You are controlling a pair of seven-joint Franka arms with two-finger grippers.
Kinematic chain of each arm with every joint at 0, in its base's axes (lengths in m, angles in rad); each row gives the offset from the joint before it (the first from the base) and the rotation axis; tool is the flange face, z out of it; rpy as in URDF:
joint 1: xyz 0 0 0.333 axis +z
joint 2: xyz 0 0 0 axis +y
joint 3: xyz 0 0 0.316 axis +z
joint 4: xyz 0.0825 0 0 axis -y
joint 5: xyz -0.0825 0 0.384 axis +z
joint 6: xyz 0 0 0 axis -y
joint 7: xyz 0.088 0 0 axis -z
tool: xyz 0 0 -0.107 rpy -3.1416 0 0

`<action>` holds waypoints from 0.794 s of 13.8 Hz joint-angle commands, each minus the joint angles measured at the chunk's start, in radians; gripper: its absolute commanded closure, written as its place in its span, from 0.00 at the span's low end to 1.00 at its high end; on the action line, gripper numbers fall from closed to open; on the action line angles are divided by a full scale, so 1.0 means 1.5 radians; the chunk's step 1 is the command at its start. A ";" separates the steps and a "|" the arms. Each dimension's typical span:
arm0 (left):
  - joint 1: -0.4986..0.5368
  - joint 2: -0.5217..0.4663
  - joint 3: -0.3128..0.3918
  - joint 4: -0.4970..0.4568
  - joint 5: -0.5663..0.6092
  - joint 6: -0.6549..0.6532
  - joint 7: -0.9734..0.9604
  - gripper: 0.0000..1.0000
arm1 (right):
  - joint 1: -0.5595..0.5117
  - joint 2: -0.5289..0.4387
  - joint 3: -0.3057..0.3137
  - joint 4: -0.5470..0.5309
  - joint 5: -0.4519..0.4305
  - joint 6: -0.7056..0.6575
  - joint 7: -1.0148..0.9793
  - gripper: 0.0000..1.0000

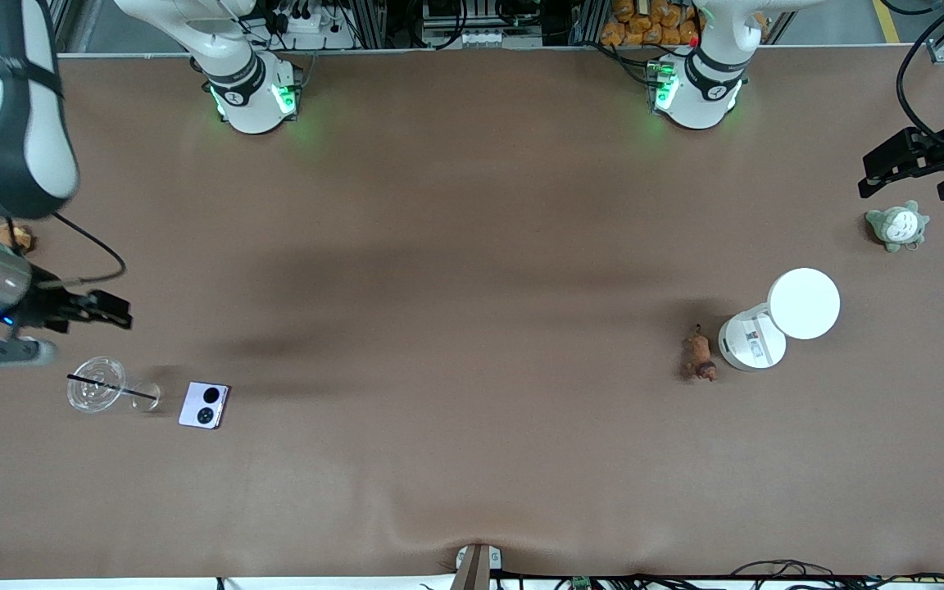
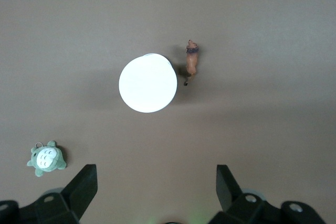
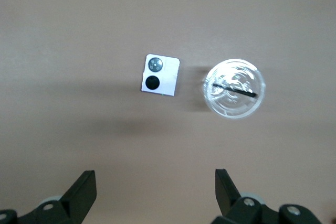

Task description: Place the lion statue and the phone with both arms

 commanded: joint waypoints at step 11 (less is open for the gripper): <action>0.003 -0.002 -0.002 0.002 -0.007 -0.002 0.004 0.00 | -0.029 -0.158 -0.055 0.036 0.037 -0.273 0.023 0.00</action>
